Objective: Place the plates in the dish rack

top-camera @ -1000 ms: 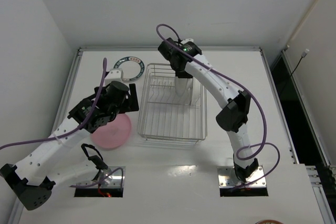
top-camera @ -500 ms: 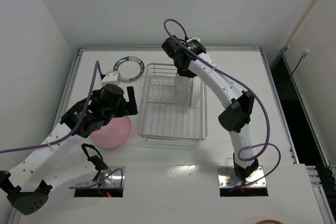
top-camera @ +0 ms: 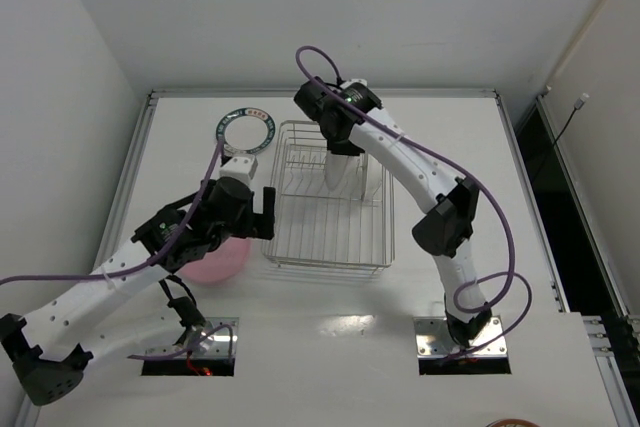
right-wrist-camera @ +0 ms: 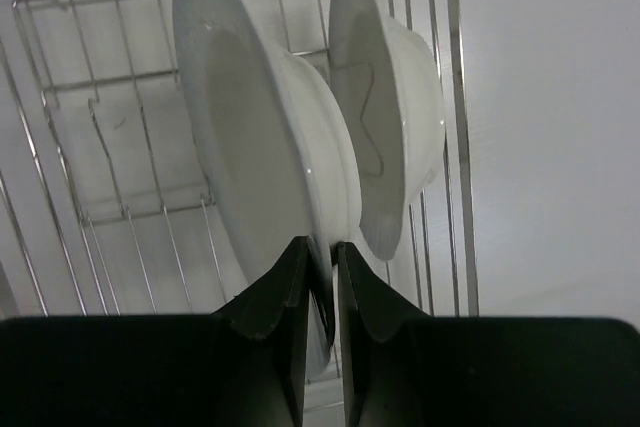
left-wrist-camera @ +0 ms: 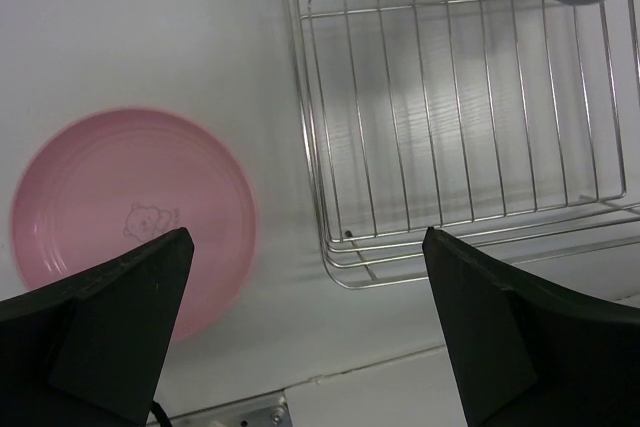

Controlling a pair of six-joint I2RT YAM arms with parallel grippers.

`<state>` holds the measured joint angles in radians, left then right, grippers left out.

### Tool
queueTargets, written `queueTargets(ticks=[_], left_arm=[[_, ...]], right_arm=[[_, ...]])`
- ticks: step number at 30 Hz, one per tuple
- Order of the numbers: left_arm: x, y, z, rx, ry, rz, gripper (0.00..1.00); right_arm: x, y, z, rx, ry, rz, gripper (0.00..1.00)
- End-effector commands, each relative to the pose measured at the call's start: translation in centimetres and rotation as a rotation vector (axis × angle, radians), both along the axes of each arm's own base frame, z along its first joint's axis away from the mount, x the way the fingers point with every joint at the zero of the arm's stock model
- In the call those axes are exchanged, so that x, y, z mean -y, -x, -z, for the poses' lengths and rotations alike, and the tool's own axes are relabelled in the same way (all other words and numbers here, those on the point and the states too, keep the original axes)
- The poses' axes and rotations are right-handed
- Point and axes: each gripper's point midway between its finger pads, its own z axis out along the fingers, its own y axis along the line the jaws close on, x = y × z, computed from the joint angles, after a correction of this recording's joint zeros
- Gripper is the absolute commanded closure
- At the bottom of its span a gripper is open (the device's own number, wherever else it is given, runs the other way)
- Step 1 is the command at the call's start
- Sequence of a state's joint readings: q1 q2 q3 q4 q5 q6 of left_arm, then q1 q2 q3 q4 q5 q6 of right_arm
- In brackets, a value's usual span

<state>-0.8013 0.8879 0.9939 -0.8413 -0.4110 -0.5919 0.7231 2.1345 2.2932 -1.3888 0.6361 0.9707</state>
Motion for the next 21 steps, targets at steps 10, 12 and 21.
queueTargets(ticks=[10, 12, 21], left_arm=[[4.4, -3.3, 5.4, -0.04, -0.135, 0.23, 0.0], [4.9, -3.9, 6.7, -0.062, -0.164, 0.239, 0.0], [7.0, -8.4, 10.2, -0.178, -0.141, 0.223, 0.66]], right_arm=[[2.5, 4.9, -15.4, 0.278, -0.109, -0.169, 1.0], [3.5, 4.7, -16.3, 0.303, -0.079, -0.166, 1.0], [7.5, 3.9, -18.4, 0.338, 0.073, -0.186, 1.0]])
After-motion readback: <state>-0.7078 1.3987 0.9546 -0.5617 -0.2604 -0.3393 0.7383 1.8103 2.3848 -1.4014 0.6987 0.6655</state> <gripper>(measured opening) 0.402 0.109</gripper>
